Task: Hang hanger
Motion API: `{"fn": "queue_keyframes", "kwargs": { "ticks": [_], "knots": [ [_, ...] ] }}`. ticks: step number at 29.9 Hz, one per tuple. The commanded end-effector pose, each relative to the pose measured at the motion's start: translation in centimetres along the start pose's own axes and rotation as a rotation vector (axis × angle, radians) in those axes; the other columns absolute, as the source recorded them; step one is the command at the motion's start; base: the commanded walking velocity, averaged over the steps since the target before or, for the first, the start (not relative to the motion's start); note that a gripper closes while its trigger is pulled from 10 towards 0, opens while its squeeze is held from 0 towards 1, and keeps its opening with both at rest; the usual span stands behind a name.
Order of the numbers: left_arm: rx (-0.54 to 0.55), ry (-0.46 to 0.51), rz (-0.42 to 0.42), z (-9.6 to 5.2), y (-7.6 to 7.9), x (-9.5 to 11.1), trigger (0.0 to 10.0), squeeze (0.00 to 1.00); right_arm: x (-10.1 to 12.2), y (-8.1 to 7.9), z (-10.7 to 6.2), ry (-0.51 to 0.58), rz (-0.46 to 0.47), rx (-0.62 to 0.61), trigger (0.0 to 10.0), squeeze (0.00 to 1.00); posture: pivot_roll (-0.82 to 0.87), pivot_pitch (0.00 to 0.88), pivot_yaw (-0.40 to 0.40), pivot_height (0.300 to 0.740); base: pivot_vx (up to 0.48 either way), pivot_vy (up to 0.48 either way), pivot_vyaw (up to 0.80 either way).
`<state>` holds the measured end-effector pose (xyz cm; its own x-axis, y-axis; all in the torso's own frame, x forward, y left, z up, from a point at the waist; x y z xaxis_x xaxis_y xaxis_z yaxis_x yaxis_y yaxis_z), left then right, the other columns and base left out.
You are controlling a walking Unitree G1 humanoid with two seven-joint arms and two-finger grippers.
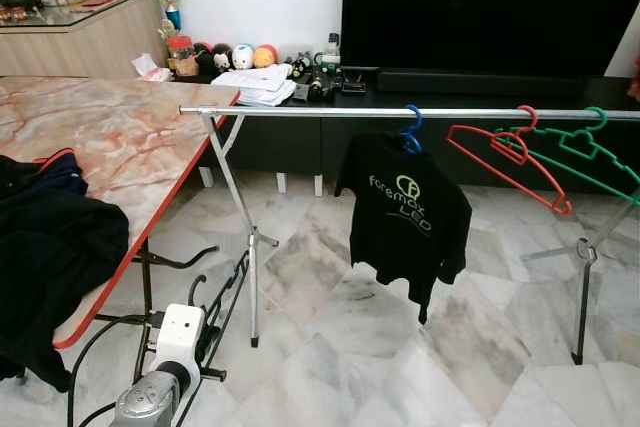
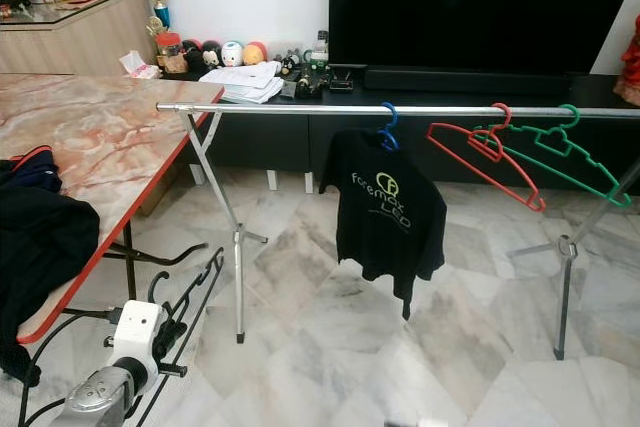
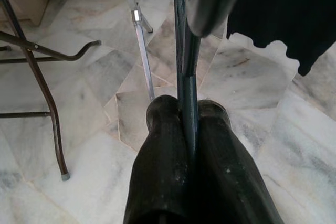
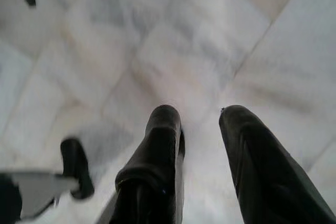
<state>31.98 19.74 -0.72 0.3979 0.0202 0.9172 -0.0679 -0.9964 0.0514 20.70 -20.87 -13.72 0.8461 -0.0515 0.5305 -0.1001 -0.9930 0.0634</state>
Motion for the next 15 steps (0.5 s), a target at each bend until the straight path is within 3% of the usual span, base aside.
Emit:
{"fn": "queue_keyframes", "kwargs": {
  "ticks": [1, 14, 15],
  "knots": [
    [0.009, 0.022, -0.005, 0.0, -0.2, 0.6, 10.0, 0.00, 0.5, -0.3, 0.1, 0.013, -0.016, 0.001, 10.0, 0.00, 0.05, 0.000, 0.049, 0.740, 0.277, 0.000, 0.00],
    [0.003, 0.024, -0.021, 0.2, 0.2, 0.5, 10.0, 0.00, -1.7, -0.5, -0.2, -0.053, -0.116, -0.001, 10.0, 0.00, 0.06, 0.000, 0.042, 0.740, 0.293, 0.000, 0.00],
    [0.000, 0.024, -0.024, 0.2, 0.3, 0.5, 10.0, 0.00, -1.1, -1.3, 0.0, -0.045, -0.116, 0.003, 10.0, 0.00, 0.06, 0.000, 0.043, 0.740, 0.307, 0.000, 0.00]
  ]
}}
Point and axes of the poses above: a point about 5 cm out from each wrist's last joint towards the gripper, its own z axis pointing out of the wrist towards the gripper, its own x axis along the axis of the wrist's last joint, y = z × x, the point moved 6 cm from there along z, pointing out of the wrist towards the gripper, and after that the axes turned 5 degrees about -z, right-handed, at the moved point
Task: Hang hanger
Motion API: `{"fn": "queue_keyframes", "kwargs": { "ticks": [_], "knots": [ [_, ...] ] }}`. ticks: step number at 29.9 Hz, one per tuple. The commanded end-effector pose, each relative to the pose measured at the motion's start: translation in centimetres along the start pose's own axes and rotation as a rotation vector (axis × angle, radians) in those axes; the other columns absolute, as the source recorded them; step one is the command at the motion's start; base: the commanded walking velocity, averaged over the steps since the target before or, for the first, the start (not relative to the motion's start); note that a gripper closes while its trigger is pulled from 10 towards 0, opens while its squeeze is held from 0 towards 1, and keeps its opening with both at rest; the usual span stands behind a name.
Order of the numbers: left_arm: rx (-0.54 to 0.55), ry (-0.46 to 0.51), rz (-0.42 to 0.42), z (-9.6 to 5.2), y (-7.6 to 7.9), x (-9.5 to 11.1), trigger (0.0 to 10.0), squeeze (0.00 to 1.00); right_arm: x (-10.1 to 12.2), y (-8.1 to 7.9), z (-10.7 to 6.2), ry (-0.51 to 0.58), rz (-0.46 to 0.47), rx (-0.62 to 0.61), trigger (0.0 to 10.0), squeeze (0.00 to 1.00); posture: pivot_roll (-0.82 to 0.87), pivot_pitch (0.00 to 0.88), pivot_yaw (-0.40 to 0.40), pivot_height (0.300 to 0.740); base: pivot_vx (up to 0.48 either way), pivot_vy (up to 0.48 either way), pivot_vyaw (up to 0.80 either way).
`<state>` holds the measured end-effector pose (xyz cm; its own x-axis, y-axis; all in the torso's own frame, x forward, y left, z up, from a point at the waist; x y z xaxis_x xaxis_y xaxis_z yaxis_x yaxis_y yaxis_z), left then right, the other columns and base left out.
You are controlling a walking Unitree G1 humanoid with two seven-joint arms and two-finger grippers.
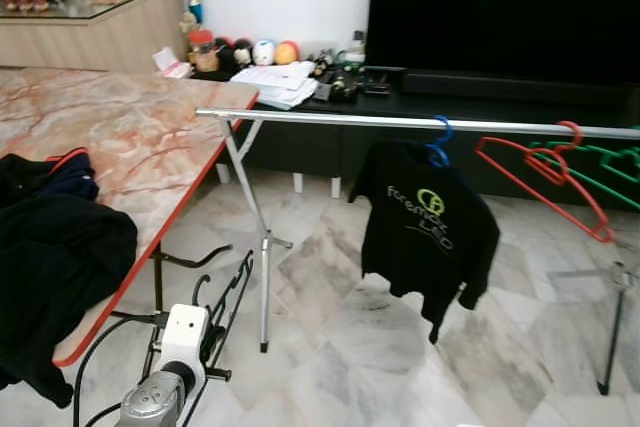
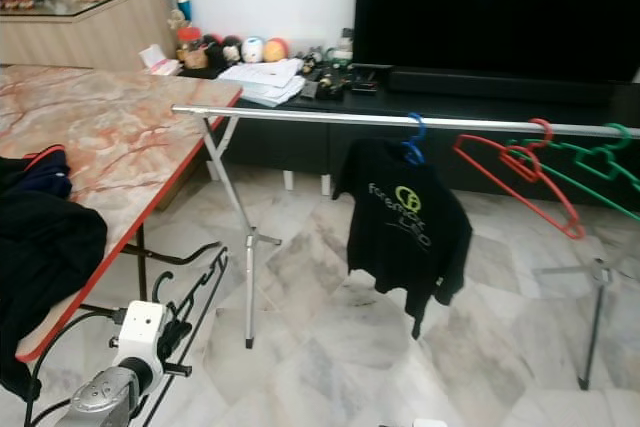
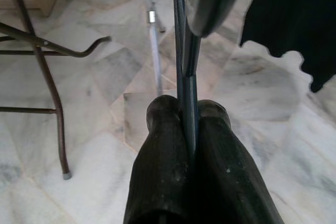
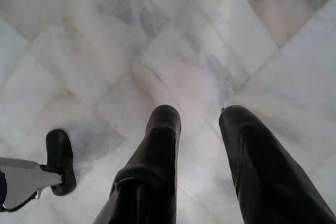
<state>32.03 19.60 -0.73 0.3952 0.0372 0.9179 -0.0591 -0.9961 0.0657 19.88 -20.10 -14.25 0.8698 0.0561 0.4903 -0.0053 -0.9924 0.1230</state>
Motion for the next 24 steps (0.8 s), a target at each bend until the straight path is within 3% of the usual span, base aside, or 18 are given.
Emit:
{"fn": "queue_keyframes", "kwargs": {
  "ticks": [1, 18, 24],
  "knots": [
    [-0.004, 0.020, -0.008, 0.1, 0.2, 0.5, 10.0, 0.00, 0.2, -0.9, 0.1, -0.008, -0.005, 0.008, 10.0, 0.00, 0.05, 0.000, 0.045, 0.740, 0.307, 0.000, 0.00],
    [-0.072, 0.004, 0.017, 0.3, 1.6, 0.3, 10.0, 0.00, 0.8, -2.1, 0.1, 0.005, -0.019, 0.035, 10.0, 0.00, 0.05, 0.000, 0.050, 0.740, 0.315, 0.000, 0.00],
    [-0.065, 0.014, 0.029, 0.4, 1.4, 0.6, 10.0, 0.00, 0.6, -2.0, 0.1, 0.002, -0.011, 0.033, 10.0, 0.00, 0.06, 0.000, 0.049, 0.740, 0.082, 0.000, 0.00]
  ]
}}
Point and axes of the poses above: a point about 5 cm out from each wrist's last joint towards the gripper, its own z axis pointing out of the wrist towards the gripper, its own x axis along the axis of the wrist's last joint, y = z × x, the point moved 6 cm from there along z, pointing out of the wrist towards the gripper, and after that the axes turned 5 degrees about -z, right-handed, at the moved point
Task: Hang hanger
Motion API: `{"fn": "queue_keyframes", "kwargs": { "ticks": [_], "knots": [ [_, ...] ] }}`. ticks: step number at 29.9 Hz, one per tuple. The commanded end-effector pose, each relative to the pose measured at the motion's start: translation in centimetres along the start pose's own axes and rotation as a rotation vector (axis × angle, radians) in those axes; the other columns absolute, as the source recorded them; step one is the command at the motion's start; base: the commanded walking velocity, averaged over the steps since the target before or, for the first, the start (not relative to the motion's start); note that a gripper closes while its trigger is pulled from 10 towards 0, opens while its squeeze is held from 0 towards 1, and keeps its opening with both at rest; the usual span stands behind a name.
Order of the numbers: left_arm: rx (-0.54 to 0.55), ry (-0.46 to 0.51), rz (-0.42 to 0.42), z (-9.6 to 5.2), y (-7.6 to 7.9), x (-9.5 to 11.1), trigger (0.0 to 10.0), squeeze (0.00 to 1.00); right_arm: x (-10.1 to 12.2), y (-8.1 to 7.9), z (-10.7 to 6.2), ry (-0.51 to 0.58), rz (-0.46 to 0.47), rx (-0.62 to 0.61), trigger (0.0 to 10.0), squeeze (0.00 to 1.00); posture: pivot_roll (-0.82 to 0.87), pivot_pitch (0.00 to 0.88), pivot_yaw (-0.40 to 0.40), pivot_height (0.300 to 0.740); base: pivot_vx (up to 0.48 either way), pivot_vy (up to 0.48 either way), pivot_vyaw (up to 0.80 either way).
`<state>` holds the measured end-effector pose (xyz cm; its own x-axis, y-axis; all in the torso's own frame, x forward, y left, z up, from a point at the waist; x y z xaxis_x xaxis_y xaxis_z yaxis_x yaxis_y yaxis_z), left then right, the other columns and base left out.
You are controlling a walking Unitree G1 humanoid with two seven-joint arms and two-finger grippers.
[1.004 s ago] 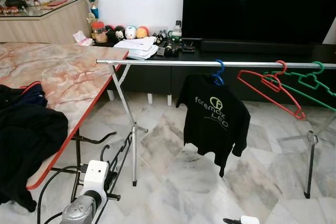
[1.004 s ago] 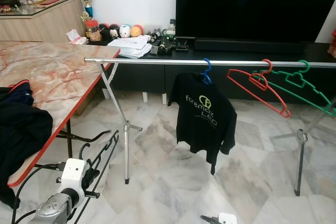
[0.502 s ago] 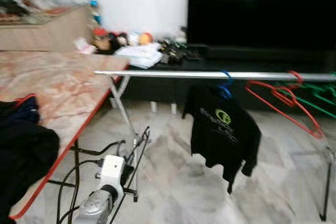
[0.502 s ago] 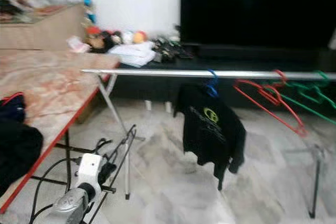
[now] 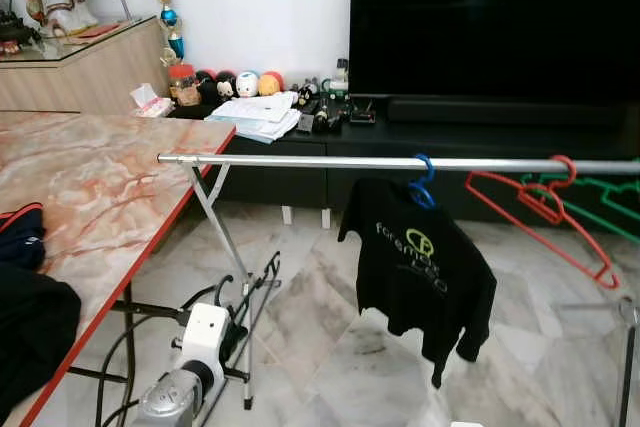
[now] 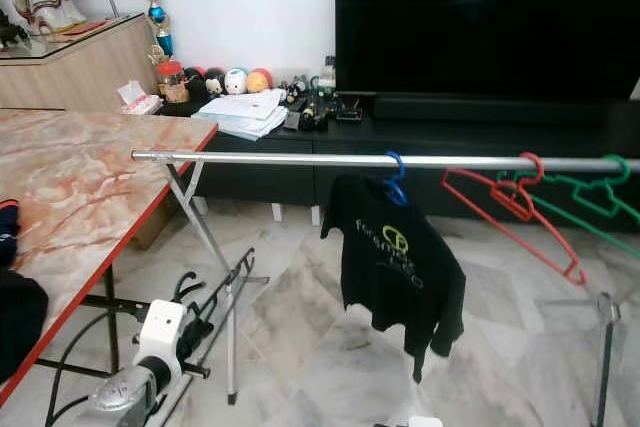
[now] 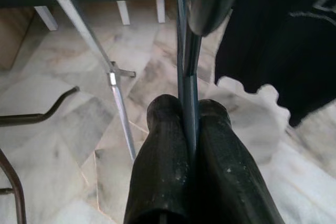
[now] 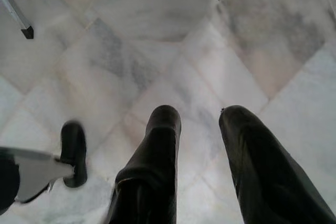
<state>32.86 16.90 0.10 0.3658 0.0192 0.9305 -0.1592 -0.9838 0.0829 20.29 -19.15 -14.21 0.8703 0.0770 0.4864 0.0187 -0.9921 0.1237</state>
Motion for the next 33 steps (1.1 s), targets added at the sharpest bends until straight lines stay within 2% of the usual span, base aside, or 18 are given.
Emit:
{"fn": "queue_keyframes", "kwargs": {
  "ticks": [1, 9, 17, 23, 30, 33],
  "knots": [
    [0.035, -0.013, 0.006, -0.4, -1.2, -0.4, 10.0, 0.00, 0.1, -1.0, 0.0, 0.001, 0.009, 0.021, 10.0, 0.00, 0.06, 0.000, 0.049, 0.740, 0.000, 0.000, 0.00],
    [0.035, -0.010, 0.033, -0.4, -1.2, -0.2, 10.0, 0.00, 0.1, -0.9, 0.0, 0.001, 0.014, 0.022, 10.0, 0.00, 0.06, 0.000, 0.048, 0.740, 0.000, -0.033, 0.00],
    [0.045, -0.001, 0.033, -0.3, -1.2, 0.0, 10.0, 0.00, 0.4, -0.8, 0.0, 0.012, 0.003, 0.028, 10.0, 0.00, 0.06, 0.000, 0.044, 0.740, 0.000, -0.446, 0.00],
    [0.063, 0.002, 0.029, -0.4, -1.5, -0.1, 10.0, 0.00, 0.6, -0.9, 0.0, 0.017, -0.041, 0.042, 10.0, 0.00, 0.06, 0.000, 0.038, 0.740, 0.000, -0.472, 0.00],
    [0.122, -0.005, 0.031, -0.7, -2.7, -0.4, 10.0, 0.00, 0.6, -1.0, 0.0, 0.019, -0.083, 0.061, 10.0, 0.00, 0.06, 0.000, 0.025, 0.740, 0.000, -0.472, 0.00],
    [0.201, -0.036, 0.047, -1.2, -4.2, -1.2, 10.0, 0.00, 0.5, -0.9, 0.0, 0.019, -0.091, 0.066, 10.0, 0.00, 0.06, 0.000, 0.021, 0.740, 0.000, -0.140, 0.00]
  ]
}}
Point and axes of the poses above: a point about 5 cm out from each wrist's last joint towards the gripper, its own z axis pointing out of the wrist towards the gripper, its own x axis along the axis of the wrist's last joint, y = z × x, the point moved 6 cm from there along z, pointing out of the wrist towards the gripper, and after that the axes turned 5 degrees about -z, right-handed, at the moved point
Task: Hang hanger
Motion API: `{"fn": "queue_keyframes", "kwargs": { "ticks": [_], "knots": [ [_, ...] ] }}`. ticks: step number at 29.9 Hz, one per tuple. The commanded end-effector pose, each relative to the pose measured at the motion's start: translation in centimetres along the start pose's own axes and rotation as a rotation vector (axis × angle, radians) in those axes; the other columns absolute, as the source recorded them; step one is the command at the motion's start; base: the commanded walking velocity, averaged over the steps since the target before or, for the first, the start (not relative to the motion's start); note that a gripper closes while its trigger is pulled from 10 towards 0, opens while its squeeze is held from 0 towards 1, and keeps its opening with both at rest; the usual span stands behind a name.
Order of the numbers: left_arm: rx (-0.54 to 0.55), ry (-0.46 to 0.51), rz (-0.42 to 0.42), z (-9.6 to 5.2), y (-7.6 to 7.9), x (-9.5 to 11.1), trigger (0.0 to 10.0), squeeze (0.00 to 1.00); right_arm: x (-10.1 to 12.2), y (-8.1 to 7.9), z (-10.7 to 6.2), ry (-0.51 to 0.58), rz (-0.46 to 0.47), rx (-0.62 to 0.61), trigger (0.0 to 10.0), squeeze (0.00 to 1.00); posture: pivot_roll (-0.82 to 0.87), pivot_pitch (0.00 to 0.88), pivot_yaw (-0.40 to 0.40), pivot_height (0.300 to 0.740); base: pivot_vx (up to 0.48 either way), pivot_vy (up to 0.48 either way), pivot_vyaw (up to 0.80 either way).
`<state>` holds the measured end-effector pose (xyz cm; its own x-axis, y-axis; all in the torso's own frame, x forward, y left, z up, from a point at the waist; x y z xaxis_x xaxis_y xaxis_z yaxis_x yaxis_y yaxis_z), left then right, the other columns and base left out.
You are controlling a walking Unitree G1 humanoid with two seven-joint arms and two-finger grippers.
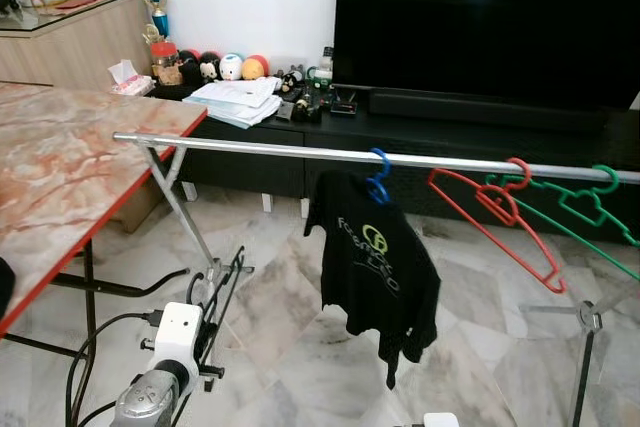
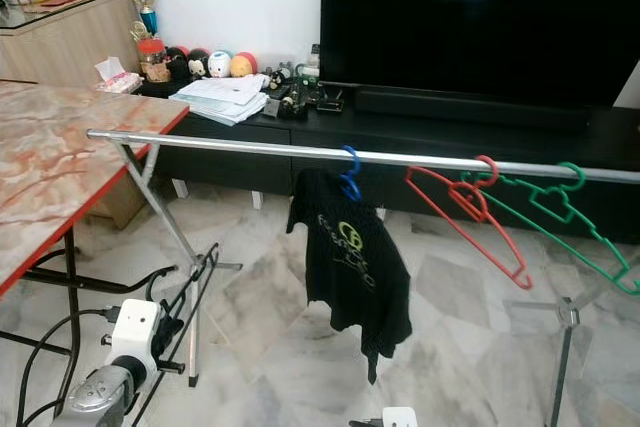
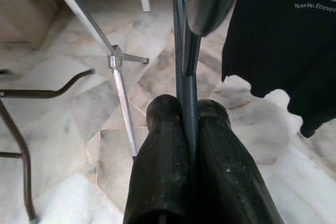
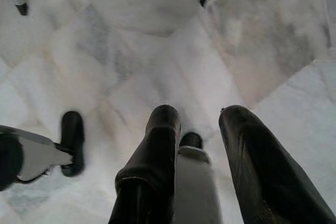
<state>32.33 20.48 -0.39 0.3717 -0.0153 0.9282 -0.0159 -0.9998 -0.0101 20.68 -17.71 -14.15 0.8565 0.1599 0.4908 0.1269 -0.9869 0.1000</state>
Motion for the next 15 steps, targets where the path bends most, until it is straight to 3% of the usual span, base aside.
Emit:
{"fn": "queue_keyframes", "kwargs": {
  "ticks": [1, 8, 15],
  "knots": [
    [0.044, -0.032, 0.018, -0.2, -0.9, -0.9, 10.0, 0.00, 0.0, 0.5, 0.0, 0.002, -0.008, -0.008, 10.0, 0.00, 0.06, 0.000, 0.019, 0.740, 0.000, 0.000, 0.00],
    [0.131, -0.051, 0.028, -1.7, -3.6, -2.3, 10.0, 0.00, -0.1, 0.5, 0.0, 0.000, -0.018, -0.003, 10.0, 0.00, 0.07, 0.000, 0.013, 0.740, 0.000, 0.000, 0.00],
    [0.151, -0.027, 0.008, -1.7, -3.7, -1.9, 10.0, 0.00, 0.0, 0.5, 0.0, 0.002, -0.020, 0.004, 10.0, 0.00, 0.08, 0.000, 0.012, 0.740, 0.000, 0.000, 0.00]
  ]
}}
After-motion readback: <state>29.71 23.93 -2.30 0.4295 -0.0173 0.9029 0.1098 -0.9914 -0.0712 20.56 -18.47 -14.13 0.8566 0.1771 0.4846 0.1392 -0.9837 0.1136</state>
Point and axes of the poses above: a point about 5 cm out from each wrist's last joint towards the gripper, its own z axis pointing out of the wrist towards the gripper, its own x axis along the axis of the wrist's last joint, y = z × x, the point moved 6 cm from there along z, pointing out of the wrist towards the gripper, and after that the axes turned 5 degrees about -z, right-handed, at the moved point
